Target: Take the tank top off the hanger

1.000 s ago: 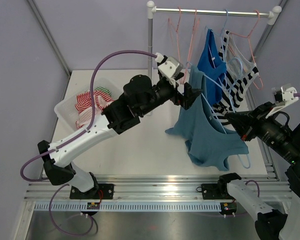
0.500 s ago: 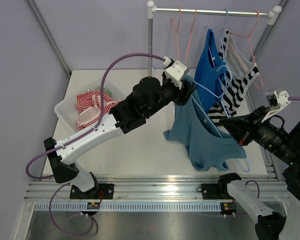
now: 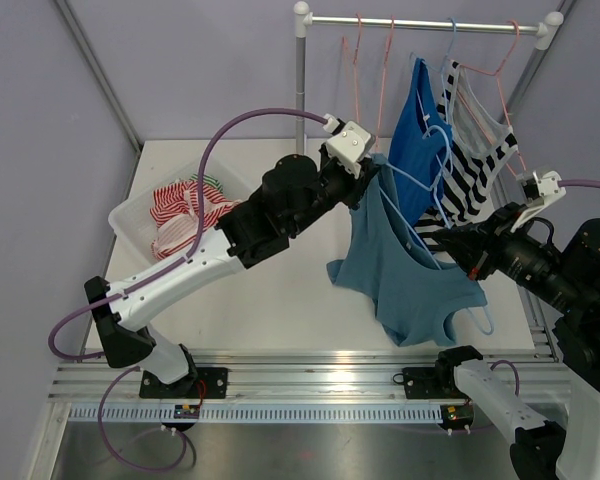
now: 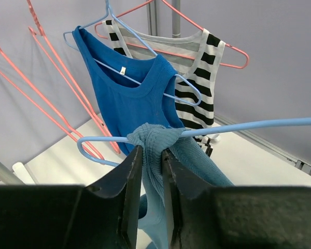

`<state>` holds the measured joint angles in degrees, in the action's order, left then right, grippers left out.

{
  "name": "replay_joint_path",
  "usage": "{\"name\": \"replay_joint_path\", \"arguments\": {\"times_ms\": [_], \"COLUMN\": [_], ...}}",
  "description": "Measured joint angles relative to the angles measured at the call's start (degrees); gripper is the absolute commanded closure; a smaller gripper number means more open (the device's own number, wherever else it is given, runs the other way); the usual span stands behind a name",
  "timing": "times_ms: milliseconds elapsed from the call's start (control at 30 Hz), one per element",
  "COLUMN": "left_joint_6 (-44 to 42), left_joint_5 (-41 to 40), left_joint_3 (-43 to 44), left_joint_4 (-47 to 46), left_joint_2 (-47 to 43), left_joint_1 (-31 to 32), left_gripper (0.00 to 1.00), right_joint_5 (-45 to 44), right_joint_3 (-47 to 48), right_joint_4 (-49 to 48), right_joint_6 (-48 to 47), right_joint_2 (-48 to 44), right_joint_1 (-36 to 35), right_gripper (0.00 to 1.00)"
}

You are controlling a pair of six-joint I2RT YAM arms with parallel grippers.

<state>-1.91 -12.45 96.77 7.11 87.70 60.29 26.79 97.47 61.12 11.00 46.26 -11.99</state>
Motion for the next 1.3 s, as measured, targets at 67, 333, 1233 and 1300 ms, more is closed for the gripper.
{"name": "replay_joint_path", "arguments": {"times_ms": [67,333,1233,1300], "left_joint_6": [0.02,1.64,23.12,21.81], "left_joint_5": [-0.13,-5.57,20.94,26.69], "left_joint_3": [-0.42,-0.57,-34.82,-34.84], "left_joint_4": [-0.28,2.21,14.36,15.58], "left_joint_2": [-0.02,-0.17,-38.51,-38.21], "left_joint_1": [0.00,-1.22,-23.50,-23.26], "left_gripper": [1.00,1.00,1.00,1.00], "right_joint_5": [-0.13,0.37,20.41,17.70], "right_joint_3": [0.00,-3.52,-45.88,-45.88], "right_joint_4": [0.00,-1.14,-91.27,-101.88], "right_joint_6": [0.00,-0.81,30.32,32.92], "right_joint_2": [0.00,-0.83,-0.98,3.78], "right_joint_1": [0.00,0.00,-0.20,-0.74], "right_gripper": [1.00,1.00,1.00,1.00]}}
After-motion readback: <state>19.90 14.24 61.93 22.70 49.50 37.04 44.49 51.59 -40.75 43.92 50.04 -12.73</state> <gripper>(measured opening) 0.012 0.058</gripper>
